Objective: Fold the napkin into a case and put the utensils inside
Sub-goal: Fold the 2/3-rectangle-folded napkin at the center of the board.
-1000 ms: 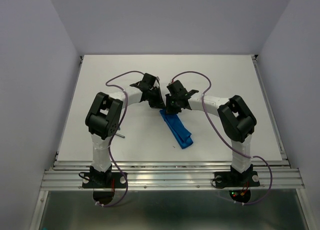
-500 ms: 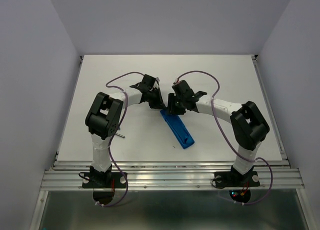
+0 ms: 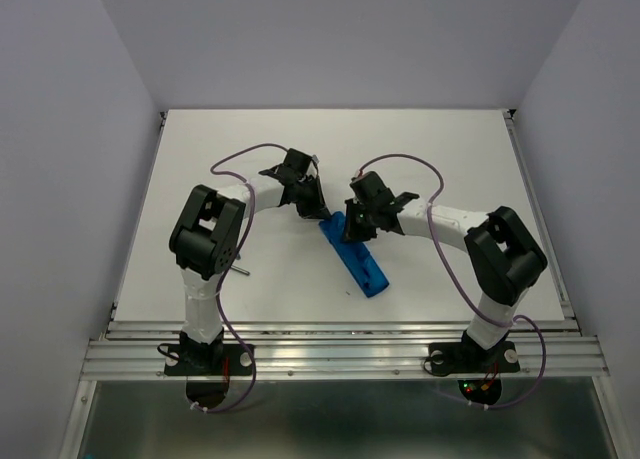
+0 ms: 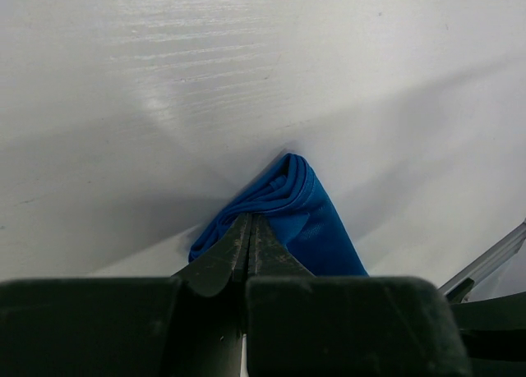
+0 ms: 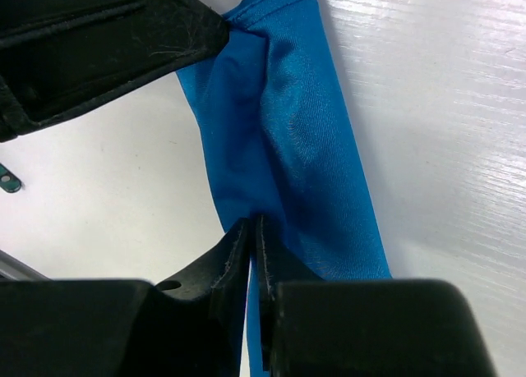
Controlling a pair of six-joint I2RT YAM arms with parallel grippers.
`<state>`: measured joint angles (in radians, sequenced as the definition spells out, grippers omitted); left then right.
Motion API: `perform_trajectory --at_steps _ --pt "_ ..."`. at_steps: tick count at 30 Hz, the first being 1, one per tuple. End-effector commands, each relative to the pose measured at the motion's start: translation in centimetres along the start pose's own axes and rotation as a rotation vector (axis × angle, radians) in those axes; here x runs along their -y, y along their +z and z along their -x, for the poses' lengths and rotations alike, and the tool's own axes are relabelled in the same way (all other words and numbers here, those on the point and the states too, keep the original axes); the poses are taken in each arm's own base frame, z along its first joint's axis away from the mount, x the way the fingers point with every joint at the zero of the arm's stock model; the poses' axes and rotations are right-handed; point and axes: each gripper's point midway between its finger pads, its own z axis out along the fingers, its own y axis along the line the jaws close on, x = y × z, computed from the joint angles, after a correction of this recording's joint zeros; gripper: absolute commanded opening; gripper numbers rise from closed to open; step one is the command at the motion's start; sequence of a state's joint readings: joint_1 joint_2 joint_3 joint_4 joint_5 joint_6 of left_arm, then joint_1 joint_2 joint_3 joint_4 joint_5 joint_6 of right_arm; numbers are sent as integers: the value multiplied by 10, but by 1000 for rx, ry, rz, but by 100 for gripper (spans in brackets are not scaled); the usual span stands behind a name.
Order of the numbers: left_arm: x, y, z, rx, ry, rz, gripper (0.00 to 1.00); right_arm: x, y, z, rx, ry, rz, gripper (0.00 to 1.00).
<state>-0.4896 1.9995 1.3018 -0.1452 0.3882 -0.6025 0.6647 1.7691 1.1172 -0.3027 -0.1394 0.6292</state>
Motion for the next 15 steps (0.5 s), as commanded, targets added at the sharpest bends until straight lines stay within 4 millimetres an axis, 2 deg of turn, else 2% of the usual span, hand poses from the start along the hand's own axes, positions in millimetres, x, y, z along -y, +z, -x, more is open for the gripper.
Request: perform_trajectory --at_steps 1,8,9,15 --pt "-17 -15 -14 -24 20 94 0 -16 4 1 5 -8 74 12" --pt "-13 -27 -7 8 24 114 0 -20 9 -5 -10 -12 89 16" --pt "-11 -33 -3 25 28 119 1 -19 11 -6 -18 -9 88 19" --pt "-4 -50 8 66 44 140 9 -28 8 -7 -21 -31 120 23"
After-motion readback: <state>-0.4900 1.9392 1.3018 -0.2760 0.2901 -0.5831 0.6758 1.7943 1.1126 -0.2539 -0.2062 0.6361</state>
